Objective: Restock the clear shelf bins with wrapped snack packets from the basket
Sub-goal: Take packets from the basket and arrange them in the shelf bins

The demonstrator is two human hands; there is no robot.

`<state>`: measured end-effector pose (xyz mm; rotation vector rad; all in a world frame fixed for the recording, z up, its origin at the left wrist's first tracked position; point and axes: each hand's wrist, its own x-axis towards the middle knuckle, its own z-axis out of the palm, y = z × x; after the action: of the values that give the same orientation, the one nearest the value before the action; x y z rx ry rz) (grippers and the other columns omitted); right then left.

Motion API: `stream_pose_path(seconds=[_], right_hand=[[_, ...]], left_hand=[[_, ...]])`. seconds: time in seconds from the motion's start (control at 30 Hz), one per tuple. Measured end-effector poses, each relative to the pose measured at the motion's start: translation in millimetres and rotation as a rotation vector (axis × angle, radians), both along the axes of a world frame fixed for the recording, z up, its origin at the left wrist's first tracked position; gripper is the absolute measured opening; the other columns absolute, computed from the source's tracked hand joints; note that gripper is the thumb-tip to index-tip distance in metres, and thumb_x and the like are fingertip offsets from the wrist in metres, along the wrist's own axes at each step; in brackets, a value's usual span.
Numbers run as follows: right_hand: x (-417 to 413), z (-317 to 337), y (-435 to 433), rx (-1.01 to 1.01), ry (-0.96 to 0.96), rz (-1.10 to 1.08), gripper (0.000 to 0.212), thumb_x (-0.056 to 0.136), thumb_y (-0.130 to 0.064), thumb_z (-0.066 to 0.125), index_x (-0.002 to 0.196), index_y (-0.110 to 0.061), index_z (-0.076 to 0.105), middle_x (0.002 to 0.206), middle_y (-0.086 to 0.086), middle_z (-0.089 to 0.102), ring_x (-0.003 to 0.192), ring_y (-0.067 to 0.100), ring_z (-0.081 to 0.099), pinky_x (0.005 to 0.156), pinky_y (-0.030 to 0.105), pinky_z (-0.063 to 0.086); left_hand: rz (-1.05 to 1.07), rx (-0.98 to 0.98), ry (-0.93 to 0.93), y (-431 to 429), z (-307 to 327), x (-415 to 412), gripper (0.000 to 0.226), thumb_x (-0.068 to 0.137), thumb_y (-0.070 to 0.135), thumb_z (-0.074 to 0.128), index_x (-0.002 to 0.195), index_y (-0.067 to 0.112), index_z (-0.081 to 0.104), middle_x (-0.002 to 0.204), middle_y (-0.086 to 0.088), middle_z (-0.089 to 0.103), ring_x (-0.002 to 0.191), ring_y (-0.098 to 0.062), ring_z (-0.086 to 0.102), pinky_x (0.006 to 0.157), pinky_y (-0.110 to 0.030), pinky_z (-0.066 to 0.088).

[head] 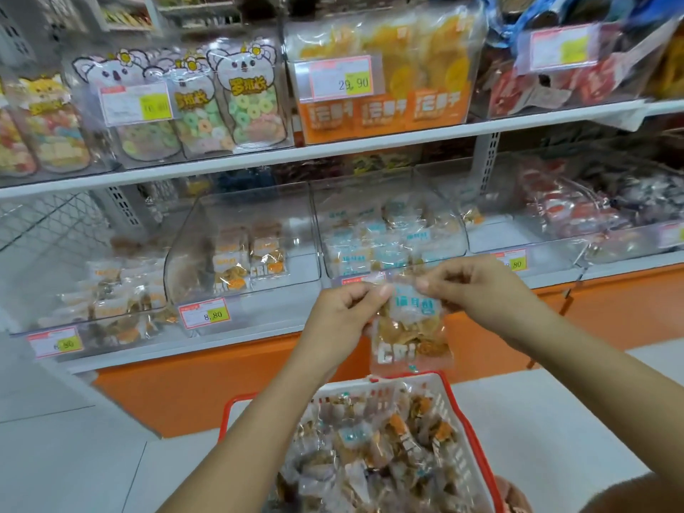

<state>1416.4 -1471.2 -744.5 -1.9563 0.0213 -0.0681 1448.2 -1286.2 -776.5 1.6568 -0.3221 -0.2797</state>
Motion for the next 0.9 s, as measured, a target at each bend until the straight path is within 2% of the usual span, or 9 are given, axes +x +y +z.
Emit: stream_pose_path(seconds=[0.13,0.2,0.3,0.43,0.57,0.63,0.73,0.83,0.9], right_hand=[[15.4,2.4,-29.8,-0.127,-0.179,-0.194,0.028,0.087,-0.022,0.068,0.062,-0.011,0.063,0.061,0.007,0.062,0.054,0.008,0.056,0.06,0.03,0.05],[25.6,8.1,-50.1,-0.155,-0.207,-0.231,0.028,0.087,-0.023,0.068,0.062,-0.012,0.062,0.066,0.012,0.063,0.059,0.016,0.056,0.065,0.038,0.049],[40.2,20.6,-92.4,-0.122,-0.188,-0.199,0.031,0.086,-0.022,0.068,0.059,-0.011,0.058,0.058,0.005,0.056,0.055,0.013,0.051,0.062,0.029,0.044],[60.3,29.7,-142.2,0.055,-0.114,-0.095,0.025,0.077,-0.028,0.07,0.072,-0.005,0.063,0.066,0.002,0.062,0.061,0.011,0.056,0.062,0.024,0.048],[87.1,25.1,-175.5,0.136,0.067,0.027,0.026,0.073,-0.01,0.073,0.098,-0.009,0.066,0.088,0.003,0.075,0.077,0.012,0.07,0.069,0.02,0.057],[106.5,21.7,-188.8,0.117,0.102,0.018,0.023,0.076,0.001,0.072,0.095,-0.01,0.068,0.085,0.003,0.075,0.075,0.01,0.07,0.069,0.018,0.057],[145.0,13.2,-208.5,0.147,0.136,-0.056,0.019,0.078,-0.001,0.073,0.091,-0.014,0.068,0.082,0.001,0.071,0.069,0.003,0.066,0.062,0.012,0.053],[189.3,-3.4,-228.0,0.253,0.205,-0.198,0.024,0.078,-0.006,0.075,0.1,-0.006,0.068,0.078,0.003,0.069,0.058,0.002,0.064,0.051,0.01,0.049],[213.4,-16.4,-234.4,0.215,0.264,-0.303,0.031,0.075,-0.006,0.077,0.103,0.001,0.065,0.074,0.008,0.068,0.049,0.004,0.062,0.046,0.012,0.049]], left_hand=[[-0.183,0.059,0.078,-50.2,8.8,8.3,0.023,0.083,0.022,0.071,0.098,0.008,0.063,0.089,-0.01,0.071,0.068,-0.007,0.066,0.061,-0.019,0.053],[-0.229,0.075,0.082,-75.2,12.0,19.0,0.031,0.078,0.017,0.077,0.103,0.008,0.061,0.098,-0.01,0.072,0.078,-0.013,0.069,0.07,-0.026,0.056],[-0.26,0.132,0.027,-107.3,23.2,42.5,0.032,0.075,0.019,0.08,0.102,0.02,0.062,0.099,0.001,0.073,0.089,-0.013,0.07,0.08,-0.033,0.058],[-0.332,0.19,-0.106,-146.3,38.5,75.6,0.031,0.076,0.021,0.08,0.1,0.029,0.062,0.092,0.012,0.072,0.08,0.0,0.068,0.067,-0.017,0.056],[-0.262,0.148,-0.156,-186.0,33.7,112.1,0.043,0.071,0.012,0.083,0.106,0.025,0.062,0.099,0.007,0.072,0.087,-0.005,0.069,0.078,-0.025,0.057],[-0.234,0.178,-0.171,-201.7,30.6,128.5,0.053,0.07,0.011,0.084,0.116,0.017,0.059,0.105,0.004,0.07,0.091,-0.009,0.067,0.077,-0.02,0.054],[-0.078,0.293,-0.288,-212.9,22.3,150.2,0.059,0.07,0.026,0.084,0.12,0.017,0.054,0.109,0.008,0.061,0.094,-0.006,0.058,0.074,-0.013,0.045],[0.125,0.388,-0.305,-210.9,7.6,168.4,0.073,0.075,0.042,0.078,0.136,0.022,0.044,0.135,0.004,0.047,0.122,-0.013,0.046,0.098,-0.029,0.041],[0.133,0.5,-0.217,-206.9,-3.2,178.0,0.079,0.081,0.045,0.071,0.145,0.018,0.035,0.146,-0.001,0.04,0.131,-0.02,0.041,0.104,-0.033,0.037]])
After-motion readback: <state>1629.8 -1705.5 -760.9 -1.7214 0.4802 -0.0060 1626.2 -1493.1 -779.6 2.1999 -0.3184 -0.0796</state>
